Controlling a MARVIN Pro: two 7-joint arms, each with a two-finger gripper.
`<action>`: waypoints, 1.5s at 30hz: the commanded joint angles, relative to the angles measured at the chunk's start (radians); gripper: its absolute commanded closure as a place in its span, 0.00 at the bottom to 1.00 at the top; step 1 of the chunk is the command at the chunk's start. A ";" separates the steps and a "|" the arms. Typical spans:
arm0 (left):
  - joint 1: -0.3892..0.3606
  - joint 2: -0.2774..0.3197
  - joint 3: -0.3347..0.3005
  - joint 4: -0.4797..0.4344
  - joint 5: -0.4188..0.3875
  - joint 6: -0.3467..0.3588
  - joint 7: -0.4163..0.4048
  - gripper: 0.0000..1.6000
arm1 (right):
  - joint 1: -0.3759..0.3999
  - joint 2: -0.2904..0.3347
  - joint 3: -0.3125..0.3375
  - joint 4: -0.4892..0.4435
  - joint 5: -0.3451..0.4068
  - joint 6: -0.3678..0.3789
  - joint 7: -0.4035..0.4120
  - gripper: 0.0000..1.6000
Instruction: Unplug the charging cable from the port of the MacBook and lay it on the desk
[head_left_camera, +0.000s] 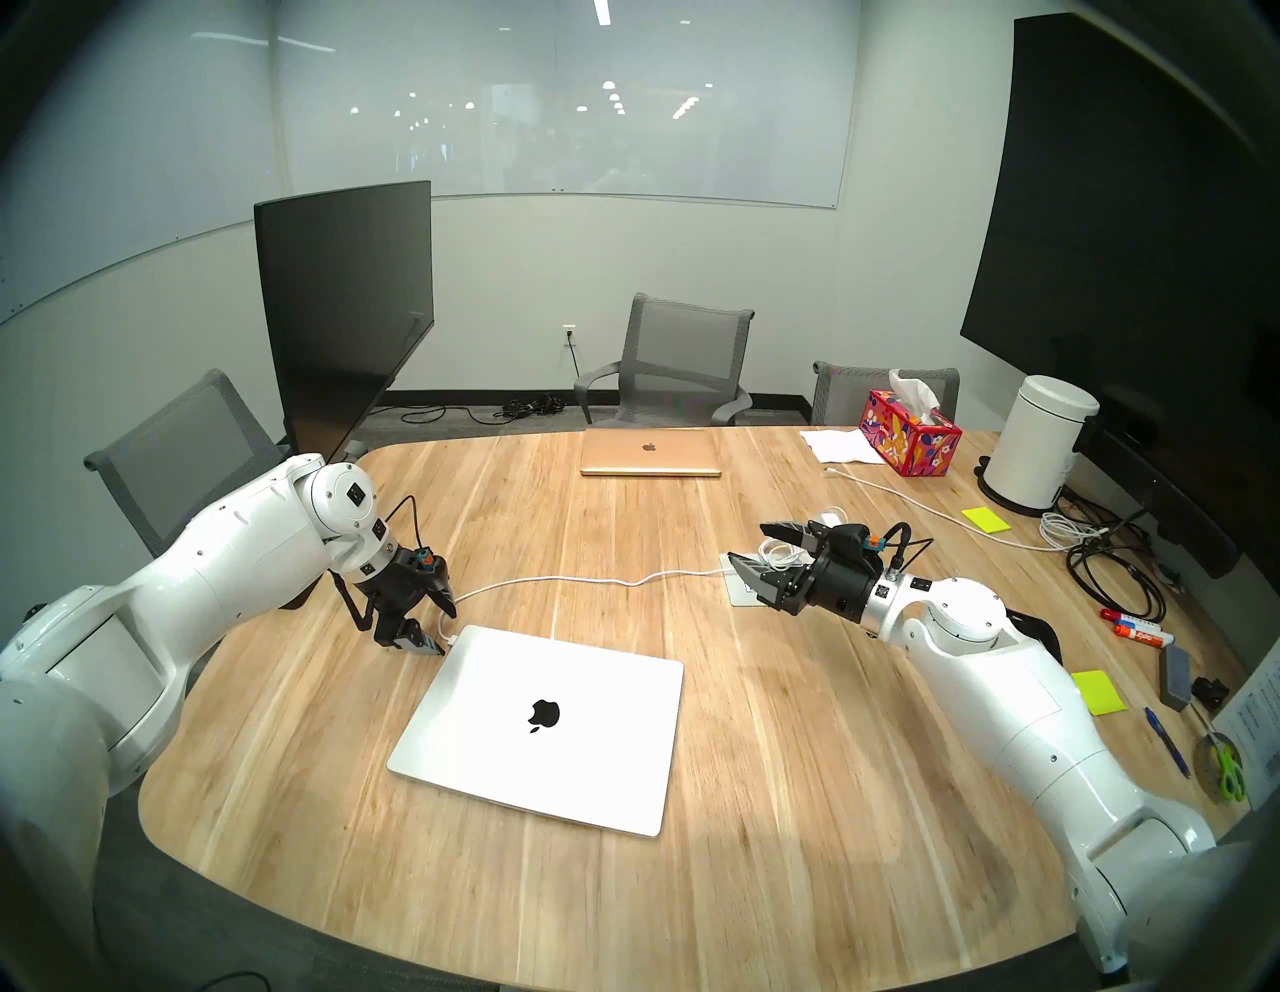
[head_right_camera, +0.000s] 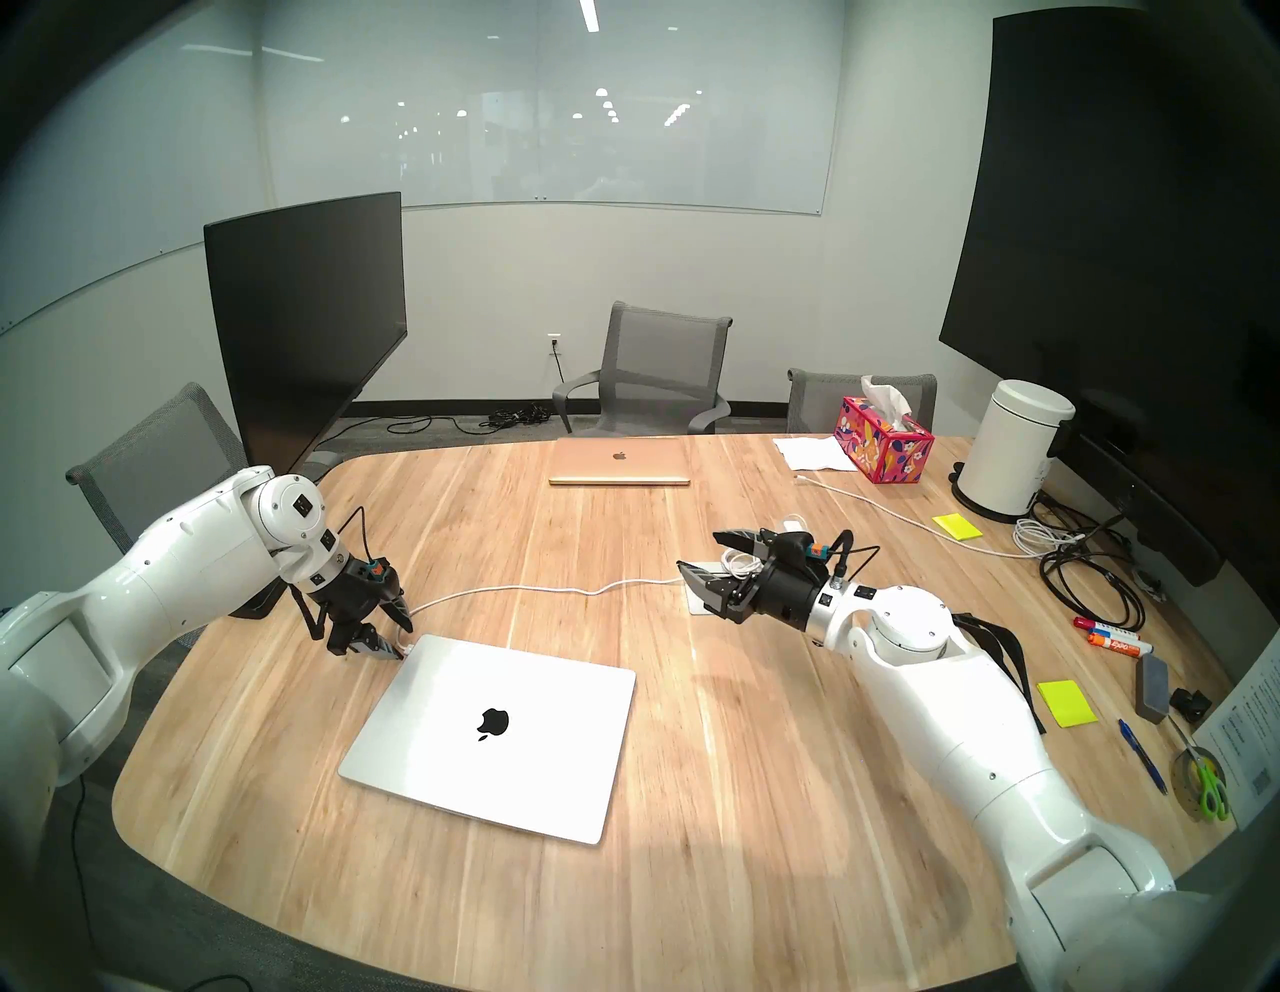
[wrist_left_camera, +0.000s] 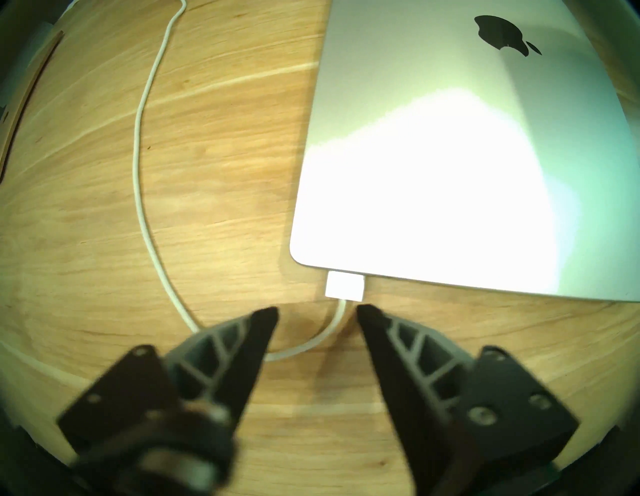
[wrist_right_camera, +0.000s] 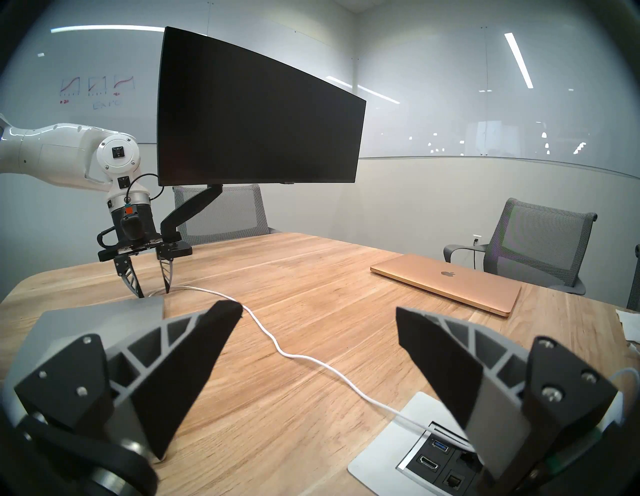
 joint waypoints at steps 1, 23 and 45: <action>-0.013 -0.018 -0.006 -0.007 -0.003 0.005 0.001 0.75 | 0.013 0.001 0.007 -0.017 0.004 0.002 -0.001 0.00; -0.002 0.016 -0.033 -0.049 -0.035 0.008 -0.025 1.00 | 0.013 0.001 0.007 -0.017 0.004 0.002 -0.001 0.00; 0.017 0.084 -0.054 -0.159 -0.056 0.038 -0.033 1.00 | 0.013 0.001 0.008 -0.017 0.004 0.002 -0.001 0.00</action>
